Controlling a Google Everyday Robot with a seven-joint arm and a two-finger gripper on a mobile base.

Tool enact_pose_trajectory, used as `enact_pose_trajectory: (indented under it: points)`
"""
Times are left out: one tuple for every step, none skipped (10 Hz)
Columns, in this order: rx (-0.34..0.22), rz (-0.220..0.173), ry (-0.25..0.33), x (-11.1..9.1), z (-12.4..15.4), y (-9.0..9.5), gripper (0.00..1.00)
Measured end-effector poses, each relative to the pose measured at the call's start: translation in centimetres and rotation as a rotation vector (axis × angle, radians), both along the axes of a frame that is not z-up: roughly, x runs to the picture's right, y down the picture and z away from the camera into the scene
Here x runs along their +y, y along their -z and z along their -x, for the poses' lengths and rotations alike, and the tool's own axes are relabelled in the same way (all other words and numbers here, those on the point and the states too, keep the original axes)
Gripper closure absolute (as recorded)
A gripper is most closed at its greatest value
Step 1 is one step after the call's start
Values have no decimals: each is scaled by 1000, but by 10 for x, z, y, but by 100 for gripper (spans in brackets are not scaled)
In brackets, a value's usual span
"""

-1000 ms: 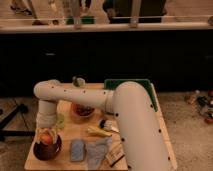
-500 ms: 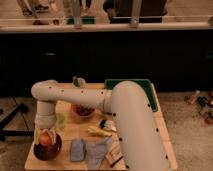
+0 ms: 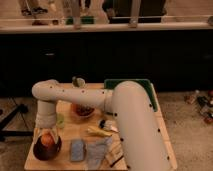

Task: Place apple in purple bowl

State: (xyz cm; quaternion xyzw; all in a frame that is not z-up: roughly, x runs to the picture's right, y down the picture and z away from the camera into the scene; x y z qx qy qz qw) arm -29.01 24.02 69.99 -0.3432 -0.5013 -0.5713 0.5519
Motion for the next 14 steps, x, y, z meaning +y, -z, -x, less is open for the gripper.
enact_pose_trajectory:
  points:
    - [0,-3,-3,-1,0,0,20]
    - [2,-5,-6,-2,0,0,20]
    - [5,-5,-8,-3,-1,-1,20]
    - [6,-5,-9,-4,-1,-1,20]
    - [9,-7,-11,-5,-3,-2,20]
    - [13,-11,-15,-8,-4,-3,20]
    - [14,-14,-16,-11,-5,-4,20]
    - [15,-19,-20,-15,-6,-7,20]
    - [19,-24,-25,-20,-8,-10,20]
    - [22,-29,-27,-24,-10,-13,20]
    - [25,-34,-29,-27,-11,-15,20]
    - [29,-38,-31,-31,-14,-18,20]
    - [31,-40,-31,-34,-15,-20,20]
    - [33,-43,-31,-36,-17,-21,20]
